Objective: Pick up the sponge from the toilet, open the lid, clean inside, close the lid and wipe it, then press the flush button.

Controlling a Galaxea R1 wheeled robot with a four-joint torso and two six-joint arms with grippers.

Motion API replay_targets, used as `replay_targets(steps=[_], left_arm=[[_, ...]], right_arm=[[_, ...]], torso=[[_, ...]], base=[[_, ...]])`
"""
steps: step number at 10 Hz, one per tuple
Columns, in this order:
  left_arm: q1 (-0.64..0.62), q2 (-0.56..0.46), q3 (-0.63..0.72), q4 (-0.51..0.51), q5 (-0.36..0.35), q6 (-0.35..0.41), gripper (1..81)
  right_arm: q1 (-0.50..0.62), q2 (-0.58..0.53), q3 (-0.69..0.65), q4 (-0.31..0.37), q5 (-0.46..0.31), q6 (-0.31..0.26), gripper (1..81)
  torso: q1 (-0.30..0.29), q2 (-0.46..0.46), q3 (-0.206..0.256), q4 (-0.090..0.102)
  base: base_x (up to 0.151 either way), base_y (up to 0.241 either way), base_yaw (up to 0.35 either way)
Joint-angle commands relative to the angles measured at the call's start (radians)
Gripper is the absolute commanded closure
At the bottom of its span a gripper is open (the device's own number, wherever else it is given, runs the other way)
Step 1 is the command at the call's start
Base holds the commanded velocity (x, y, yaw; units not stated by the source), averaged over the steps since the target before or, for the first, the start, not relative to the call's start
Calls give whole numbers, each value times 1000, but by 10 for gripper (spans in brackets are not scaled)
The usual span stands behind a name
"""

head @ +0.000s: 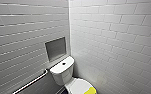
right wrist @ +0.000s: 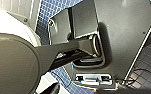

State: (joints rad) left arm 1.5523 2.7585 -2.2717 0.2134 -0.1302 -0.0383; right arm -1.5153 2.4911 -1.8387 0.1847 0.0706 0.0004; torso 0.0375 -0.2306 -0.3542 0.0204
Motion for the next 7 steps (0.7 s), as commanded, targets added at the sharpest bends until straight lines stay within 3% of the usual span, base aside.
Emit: replay_targets(steps=[1, 3, 6, 7], left_arm=[[-16, 1, 12, 7, 55, 6, 10], [-5, 10, 11, 7, 54, 8, 10], [-1, 29, 11, 4, 55, 8, 10], [-1, 35, 11, 0, 57, 8, 10]], right_arm=[[105, -154, 187, 64, -65, 1, 10], [151, -186, 202, 91, -65, 0, 10], [238, -242, 228, 139, -72, 4, 10], [273, -260, 239, 154, -78, 4, 10]], torso=[[64, -99, -90, 0], [93, -146, -122, 0], [161, -254, -223, 0], [185, -291, -231, 0]], base=[[0, 0, 0], [0, 0, 0], [0, 0, 0], [0, 0, 0]])
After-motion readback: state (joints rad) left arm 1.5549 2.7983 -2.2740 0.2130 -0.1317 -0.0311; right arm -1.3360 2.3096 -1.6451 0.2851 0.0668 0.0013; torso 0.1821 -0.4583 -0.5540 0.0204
